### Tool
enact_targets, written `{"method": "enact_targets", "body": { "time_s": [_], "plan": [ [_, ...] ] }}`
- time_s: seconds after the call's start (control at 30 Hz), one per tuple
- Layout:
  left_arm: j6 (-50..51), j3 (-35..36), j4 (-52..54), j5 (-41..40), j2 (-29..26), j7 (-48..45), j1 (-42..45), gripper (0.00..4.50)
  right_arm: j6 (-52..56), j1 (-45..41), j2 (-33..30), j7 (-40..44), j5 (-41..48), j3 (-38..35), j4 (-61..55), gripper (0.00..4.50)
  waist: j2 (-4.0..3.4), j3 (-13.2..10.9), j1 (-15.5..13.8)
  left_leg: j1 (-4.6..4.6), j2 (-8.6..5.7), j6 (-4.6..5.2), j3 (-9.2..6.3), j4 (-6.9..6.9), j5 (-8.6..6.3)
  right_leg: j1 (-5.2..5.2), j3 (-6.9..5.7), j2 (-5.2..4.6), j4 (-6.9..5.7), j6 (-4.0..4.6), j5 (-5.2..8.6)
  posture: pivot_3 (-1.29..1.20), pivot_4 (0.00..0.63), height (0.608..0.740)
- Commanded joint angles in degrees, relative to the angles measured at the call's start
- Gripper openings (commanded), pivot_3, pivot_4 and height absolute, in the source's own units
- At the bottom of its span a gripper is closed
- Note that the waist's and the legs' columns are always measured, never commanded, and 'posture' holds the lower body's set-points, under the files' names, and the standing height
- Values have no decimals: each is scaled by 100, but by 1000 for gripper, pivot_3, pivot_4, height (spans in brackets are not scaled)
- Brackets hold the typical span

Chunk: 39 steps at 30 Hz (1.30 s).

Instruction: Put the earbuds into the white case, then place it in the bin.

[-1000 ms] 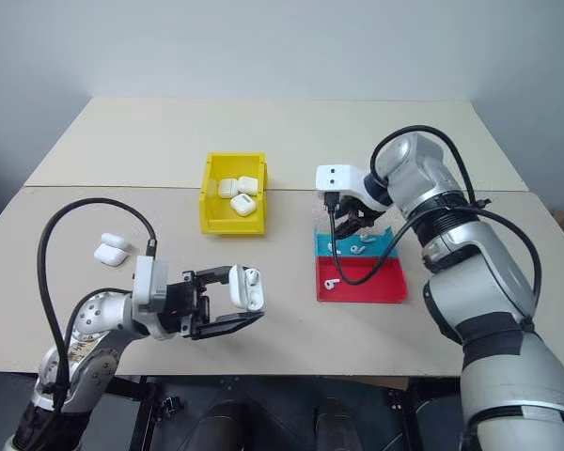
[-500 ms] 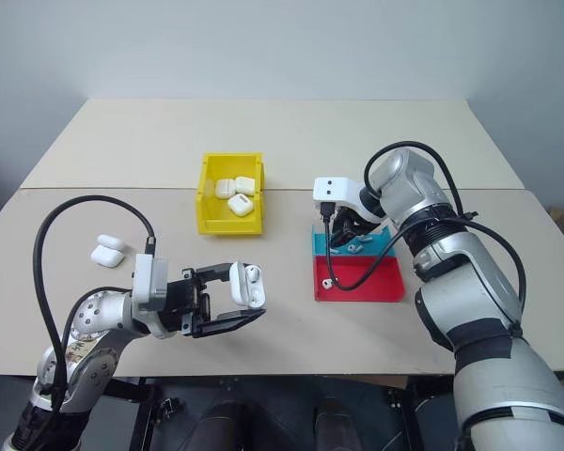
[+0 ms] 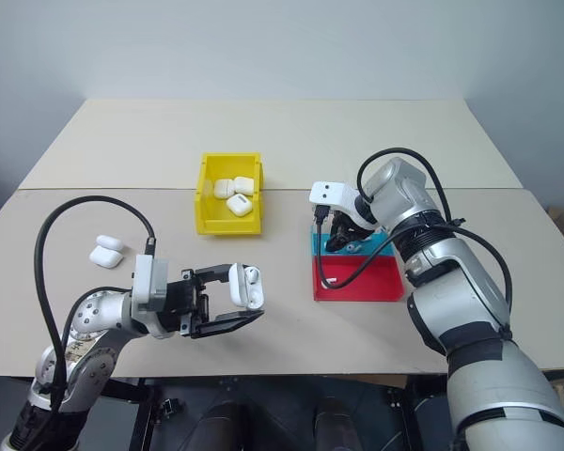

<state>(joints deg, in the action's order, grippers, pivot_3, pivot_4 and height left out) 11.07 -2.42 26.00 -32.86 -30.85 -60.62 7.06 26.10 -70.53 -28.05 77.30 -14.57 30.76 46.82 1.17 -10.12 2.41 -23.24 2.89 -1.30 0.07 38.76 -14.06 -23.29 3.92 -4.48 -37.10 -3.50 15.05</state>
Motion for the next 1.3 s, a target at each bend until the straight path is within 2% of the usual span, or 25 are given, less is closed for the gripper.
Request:
{"method": "enact_targets", "body": {
  "time_s": [0.03,0.77,0.87,0.9,1.27,1.3],
  "plan": [
    [-146,53,49,-18,-7,-17,29,2785,88,8,23,-58,-33,-136,-155,2108,0,0,1,0,0,0,0,0,0,0,0,0,0,0,0,0,150,740],
    [-213,28,49,39,21,48,10,2785,31,28,115,-203,-148,-123,29,2108,0,0,3,0,0,0,0,0,0,0,0,0,0,0,0,0,150,740],
    [-208,28,59,47,30,52,1,2785,-19,37,105,-177,-156,-106,22,1570,0,0,4,0,0,0,0,0,0,0,0,0,0,0,0,0,150,740],
    [-201,30,64,48,30,57,-1,2785,-31,46,101,-182,-165,-98,9,1241,0,0,4,0,0,0,0,0,0,0,0,0,0,0,0,0,150,740],
    [-225,34,49,61,43,56,-14,2785,-111,88,101,-221,-215,-101,8,1241,0,0,2,0,0,0,0,0,0,0,0,0,0,0,0,0,150,740],
    [-225,35,50,61,42,55,-15,2785,-116,93,96,-207,-220,-103,-4,1072,0,0,2,1,0,0,0,0,0,0,0,0,0,0,0,0,150,740]
  ]
}}
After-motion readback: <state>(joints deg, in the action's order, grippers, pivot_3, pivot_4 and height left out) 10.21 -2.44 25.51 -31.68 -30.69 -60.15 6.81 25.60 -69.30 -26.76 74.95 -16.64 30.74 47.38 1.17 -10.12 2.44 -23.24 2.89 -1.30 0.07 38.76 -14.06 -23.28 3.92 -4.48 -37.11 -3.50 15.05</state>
